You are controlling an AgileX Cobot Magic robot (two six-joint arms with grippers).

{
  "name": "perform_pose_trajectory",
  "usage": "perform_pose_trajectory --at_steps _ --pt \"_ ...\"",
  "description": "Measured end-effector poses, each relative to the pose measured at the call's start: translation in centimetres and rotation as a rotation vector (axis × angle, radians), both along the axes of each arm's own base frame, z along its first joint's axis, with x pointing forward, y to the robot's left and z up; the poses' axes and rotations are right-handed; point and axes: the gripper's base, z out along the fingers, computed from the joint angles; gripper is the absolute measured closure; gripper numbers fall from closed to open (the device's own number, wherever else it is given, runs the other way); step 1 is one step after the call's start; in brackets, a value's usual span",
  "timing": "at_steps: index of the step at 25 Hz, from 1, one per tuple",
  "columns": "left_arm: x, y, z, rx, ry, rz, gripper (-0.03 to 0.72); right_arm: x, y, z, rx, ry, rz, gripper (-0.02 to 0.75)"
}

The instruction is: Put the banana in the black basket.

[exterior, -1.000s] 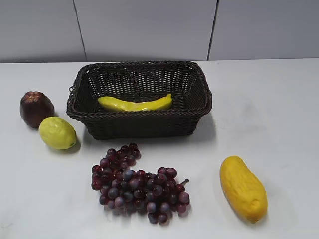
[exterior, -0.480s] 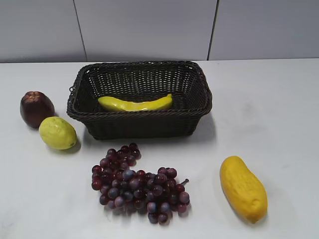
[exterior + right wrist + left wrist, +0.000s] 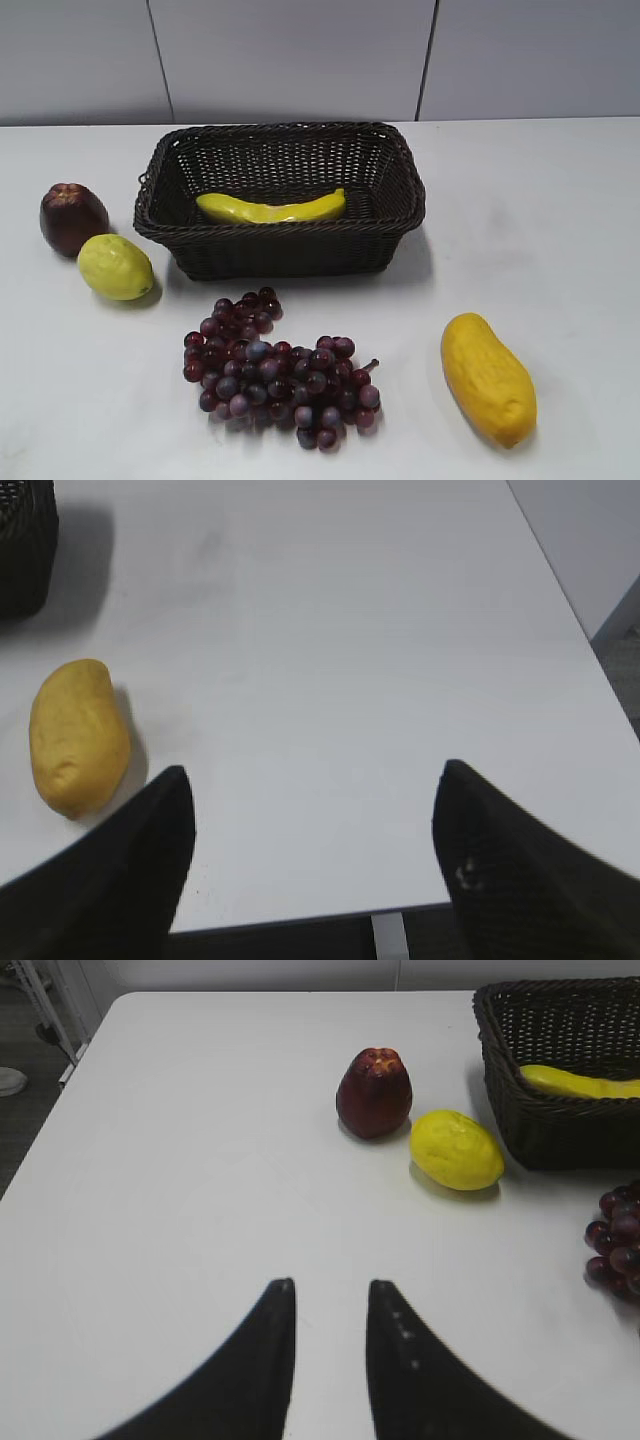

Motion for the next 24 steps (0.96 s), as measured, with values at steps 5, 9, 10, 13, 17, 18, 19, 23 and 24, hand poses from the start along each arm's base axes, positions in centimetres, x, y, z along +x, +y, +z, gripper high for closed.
perform_pose_trajectory --at_steps 5,9,10,13,17,18,19,23,24 --pt "0.00 0.00 0.00 0.000 0.000 0.000 0.449 0.40 0.16 -0.18 0.014 -0.024 0.012 0.147" --pt "0.00 0.00 0.00 0.000 0.000 0.000 0.449 0.43 0.18 -0.13 0.016 -0.029 0.012 0.147" --pt "0.00 0.00 0.00 0.000 0.000 0.000 0.449 0.43 0.18 -0.13 0.016 -0.030 0.012 0.147" --pt "0.00 0.00 0.00 0.000 0.000 0.000 0.449 0.43 0.18 -0.13 0.016 -0.030 0.012 0.147" --pt "0.00 0.00 0.00 0.000 0.000 0.000 0.449 0.43 0.18 -0.13 0.016 -0.030 0.013 0.147" --pt "0.00 0.00 0.00 0.000 0.000 0.000 0.449 0.43 0.18 -0.12 0.015 -0.031 0.013 0.147" --pt "0.00 0.00 0.00 0.000 0.000 0.000 0.449 0.43 0.18 -0.12 0.015 -0.031 0.013 0.147" --pt "0.00 0.00 0.00 0.000 0.000 0.000 0.449 0.43 0.18 -0.12 0.015 -0.031 0.013 0.148" --pt "0.00 0.00 0.00 0.000 0.000 0.000 0.449 0.43 0.18 -0.12 0.015 -0.031 0.013 0.148"
